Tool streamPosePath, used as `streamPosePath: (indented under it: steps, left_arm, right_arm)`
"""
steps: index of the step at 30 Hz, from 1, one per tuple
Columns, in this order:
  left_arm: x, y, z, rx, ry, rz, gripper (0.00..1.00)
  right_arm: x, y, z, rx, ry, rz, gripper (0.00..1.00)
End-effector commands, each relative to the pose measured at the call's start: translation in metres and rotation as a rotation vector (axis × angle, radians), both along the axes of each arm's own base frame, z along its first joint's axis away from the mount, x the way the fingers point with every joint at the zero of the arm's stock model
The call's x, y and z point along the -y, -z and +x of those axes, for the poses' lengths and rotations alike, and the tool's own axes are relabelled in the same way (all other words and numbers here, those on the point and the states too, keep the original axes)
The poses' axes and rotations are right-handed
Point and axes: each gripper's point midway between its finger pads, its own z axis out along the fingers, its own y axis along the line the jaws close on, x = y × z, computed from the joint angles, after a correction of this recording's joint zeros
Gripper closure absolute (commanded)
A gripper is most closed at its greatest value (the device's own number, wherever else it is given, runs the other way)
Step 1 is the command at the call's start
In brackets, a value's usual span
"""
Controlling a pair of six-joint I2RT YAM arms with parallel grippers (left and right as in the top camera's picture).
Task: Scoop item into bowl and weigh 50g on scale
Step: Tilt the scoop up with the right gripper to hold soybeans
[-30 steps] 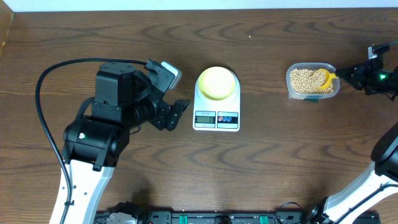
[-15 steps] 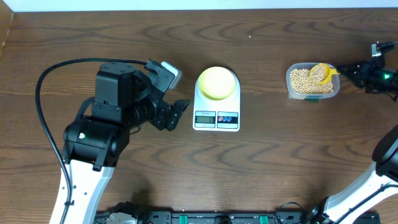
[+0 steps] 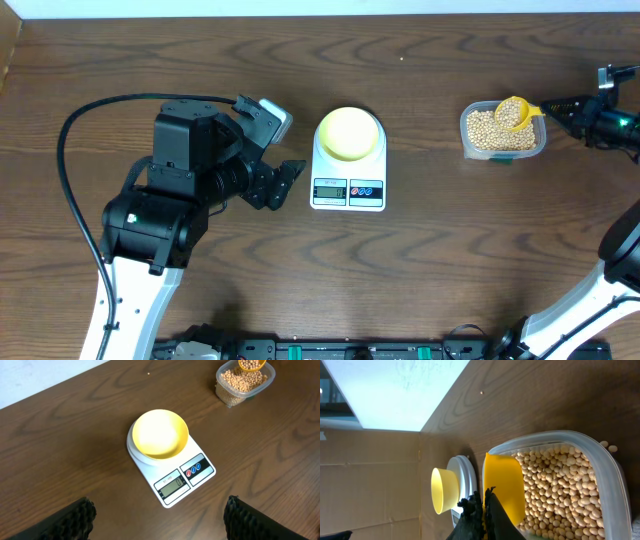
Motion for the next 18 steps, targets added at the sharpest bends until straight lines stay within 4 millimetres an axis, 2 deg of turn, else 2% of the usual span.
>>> streamPosePath:
  steps: [1, 18]
  left_arm:
    - [-0.0007, 0.0015, -0.0004, -0.002, 0.006, 0.001, 0.16]
    - [-0.0007, 0.0015, -0.0004, -0.002, 0.006, 0.001, 0.16]
  right_arm:
    - [-0.0009, -0.0032, -0.0006, 0.025, -0.008, 0.038, 0.99]
    - [-0.0014, -0.0043, -0.0006, 0.037, -0.014, 0.037, 0.99]
